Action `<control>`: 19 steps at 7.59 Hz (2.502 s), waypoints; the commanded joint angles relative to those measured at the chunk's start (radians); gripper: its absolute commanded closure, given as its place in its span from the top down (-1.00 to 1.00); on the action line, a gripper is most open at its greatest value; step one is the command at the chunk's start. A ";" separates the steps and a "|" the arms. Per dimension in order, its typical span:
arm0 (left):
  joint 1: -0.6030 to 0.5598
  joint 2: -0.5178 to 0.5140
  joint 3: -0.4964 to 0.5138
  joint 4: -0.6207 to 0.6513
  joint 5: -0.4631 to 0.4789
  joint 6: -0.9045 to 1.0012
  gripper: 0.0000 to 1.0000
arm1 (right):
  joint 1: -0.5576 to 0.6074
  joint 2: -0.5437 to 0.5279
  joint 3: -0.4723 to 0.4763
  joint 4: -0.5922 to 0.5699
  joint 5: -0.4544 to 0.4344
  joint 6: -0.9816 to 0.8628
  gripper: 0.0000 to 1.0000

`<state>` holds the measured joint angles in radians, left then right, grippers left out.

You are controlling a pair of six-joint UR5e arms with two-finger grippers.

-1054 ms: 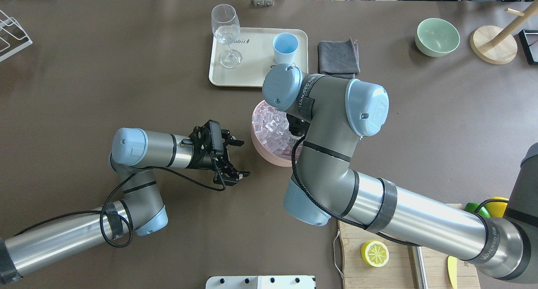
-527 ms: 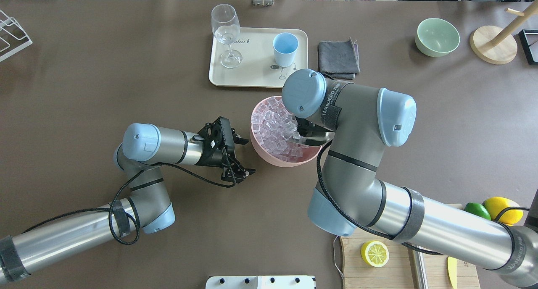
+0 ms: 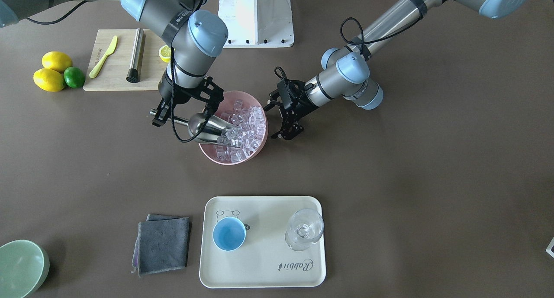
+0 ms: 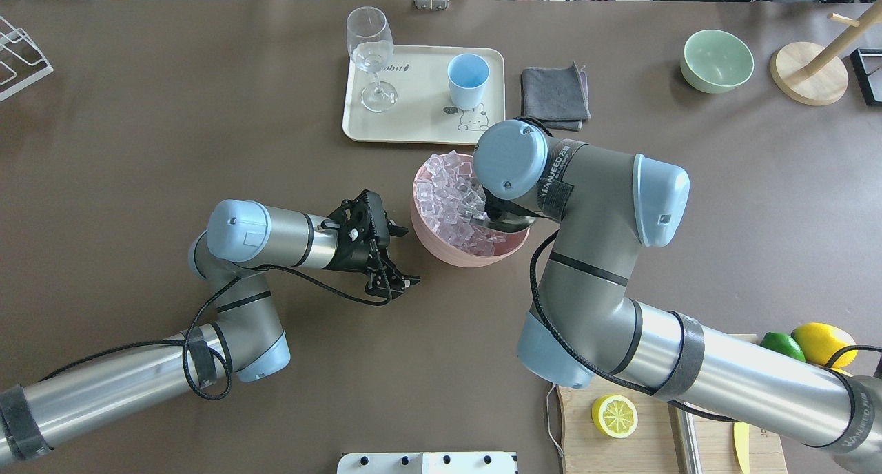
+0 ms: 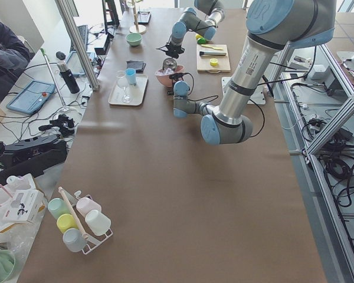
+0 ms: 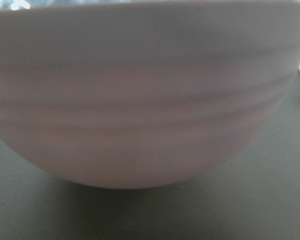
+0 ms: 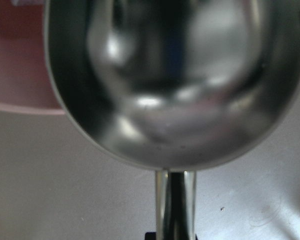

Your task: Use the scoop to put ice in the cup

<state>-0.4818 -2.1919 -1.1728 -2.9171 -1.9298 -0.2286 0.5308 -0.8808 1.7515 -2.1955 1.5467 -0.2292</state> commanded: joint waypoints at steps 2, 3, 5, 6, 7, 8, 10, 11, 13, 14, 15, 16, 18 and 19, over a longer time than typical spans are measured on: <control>-0.033 -0.022 -0.001 0.065 -0.002 -0.001 0.97 | -0.005 -0.047 0.000 0.179 0.004 0.014 -1.00; -0.064 -0.022 -0.001 0.070 -0.008 -0.001 0.97 | -0.005 -0.058 0.002 0.201 0.007 0.014 -1.00; -0.084 -0.034 -0.002 0.087 -0.008 -0.001 0.97 | -0.011 -0.093 0.008 0.278 0.009 0.014 -1.00; -0.084 -0.048 -0.004 0.110 -0.006 -0.001 0.97 | -0.015 -0.104 0.016 0.284 0.012 0.014 -1.00; -0.084 -0.049 -0.004 0.111 -0.008 -0.001 0.97 | -0.017 -0.109 0.028 0.286 0.015 0.014 -1.00; -0.083 -0.049 -0.004 0.111 -0.008 -0.001 0.97 | -0.018 -0.122 0.045 0.304 0.016 0.014 -1.00; -0.083 -0.051 -0.004 0.113 -0.009 0.000 0.97 | -0.020 -0.150 0.056 0.368 0.032 0.014 -1.00; -0.083 -0.051 -0.004 0.111 -0.009 0.000 0.97 | -0.020 -0.155 0.057 0.396 0.045 0.014 -1.00; -0.081 -0.051 -0.005 0.113 -0.011 0.000 0.97 | -0.020 -0.159 0.056 0.433 0.056 0.014 -1.00; -0.081 -0.051 -0.005 0.113 -0.011 0.000 0.97 | -0.018 -0.159 0.057 0.436 0.064 0.014 -1.00; -0.081 -0.051 -0.005 0.113 -0.011 -0.001 0.97 | -0.018 -0.158 0.059 0.442 0.069 0.014 -1.00; -0.081 -0.049 -0.005 0.111 -0.012 -0.001 0.97 | -0.018 -0.158 0.057 0.454 0.070 0.014 -1.00; -0.081 -0.049 -0.008 0.113 -0.011 -0.001 0.97 | -0.017 -0.181 0.074 0.454 0.090 0.005 -1.00; -0.081 -0.049 -0.008 0.113 -0.012 -0.001 0.97 | -0.006 -0.196 0.088 0.454 0.099 -0.001 -1.00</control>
<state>-0.5630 -2.2414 -1.1800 -2.8044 -1.9413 -0.2301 0.5136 -1.0509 1.8177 -1.7422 1.6297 -0.2198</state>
